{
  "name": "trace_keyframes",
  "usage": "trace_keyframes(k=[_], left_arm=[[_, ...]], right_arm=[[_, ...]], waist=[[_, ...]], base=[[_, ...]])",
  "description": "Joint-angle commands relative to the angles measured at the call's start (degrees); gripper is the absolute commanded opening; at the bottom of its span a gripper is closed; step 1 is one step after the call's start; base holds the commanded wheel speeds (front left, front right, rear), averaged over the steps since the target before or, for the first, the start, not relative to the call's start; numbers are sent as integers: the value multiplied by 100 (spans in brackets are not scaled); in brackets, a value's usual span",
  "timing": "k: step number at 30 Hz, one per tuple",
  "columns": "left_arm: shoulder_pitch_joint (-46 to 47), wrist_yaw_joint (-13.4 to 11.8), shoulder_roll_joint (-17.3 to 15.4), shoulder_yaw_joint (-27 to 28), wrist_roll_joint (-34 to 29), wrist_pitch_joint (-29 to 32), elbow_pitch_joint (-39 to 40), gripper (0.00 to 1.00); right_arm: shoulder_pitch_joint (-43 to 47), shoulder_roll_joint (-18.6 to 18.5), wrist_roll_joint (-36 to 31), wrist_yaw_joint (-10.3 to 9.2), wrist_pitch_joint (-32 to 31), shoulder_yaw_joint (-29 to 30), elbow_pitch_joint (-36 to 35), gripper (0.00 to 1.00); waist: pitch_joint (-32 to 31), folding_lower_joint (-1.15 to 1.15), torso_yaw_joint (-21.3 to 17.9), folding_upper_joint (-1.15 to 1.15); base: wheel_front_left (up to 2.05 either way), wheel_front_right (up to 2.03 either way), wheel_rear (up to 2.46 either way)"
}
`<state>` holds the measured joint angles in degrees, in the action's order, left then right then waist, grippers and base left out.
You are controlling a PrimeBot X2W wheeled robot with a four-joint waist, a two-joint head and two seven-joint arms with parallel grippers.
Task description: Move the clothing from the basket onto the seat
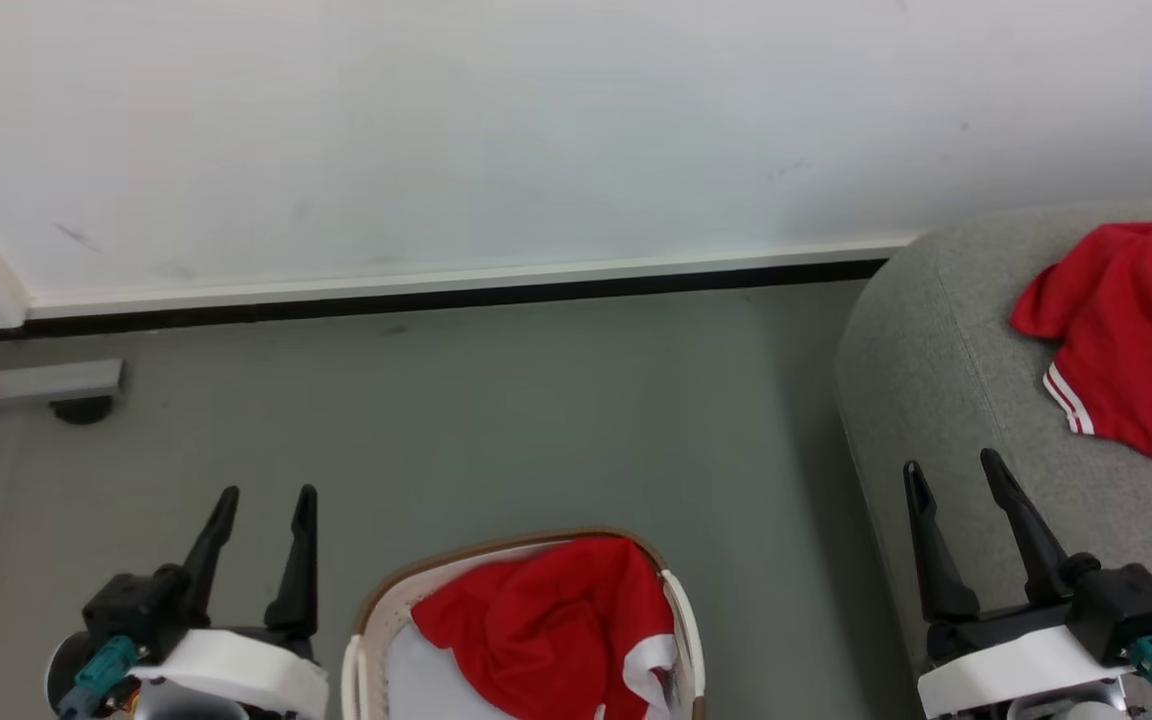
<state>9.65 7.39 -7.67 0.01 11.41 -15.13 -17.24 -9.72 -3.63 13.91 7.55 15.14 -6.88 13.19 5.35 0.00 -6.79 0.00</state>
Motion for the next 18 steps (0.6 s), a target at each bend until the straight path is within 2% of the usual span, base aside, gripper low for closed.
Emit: trace_keyframes(k=[1, 10, 15, 18], left_arm=[[88, 15, -73, -39, 64, -1, -18, 100], [616, 4, -541, -593, 426, -1, -301, 100], [934, 4, -779, -972, 625, -1, -715, 100], [1264, 4, -958, -1383, 809, 80, -1229, 100]], right_arm=[[-98, -23, -31, -13, 0, 19, 35, 100], [-507, 58, -115, -13, 0, 106, -120, 100], [-703, 64, -144, -13, 1, 103, -210, 100], [-852, 71, -43, -13, 1, 137, -350, 100]], waist=[[254, 0, -233, 0], [1099, 0, -635, 0], [1496, 0, -787, 0], [1784, 0, -884, 0]], base=[[0, 0, 0], [0, 0, 0], [0, 0, 0], [0, 0, 0]])
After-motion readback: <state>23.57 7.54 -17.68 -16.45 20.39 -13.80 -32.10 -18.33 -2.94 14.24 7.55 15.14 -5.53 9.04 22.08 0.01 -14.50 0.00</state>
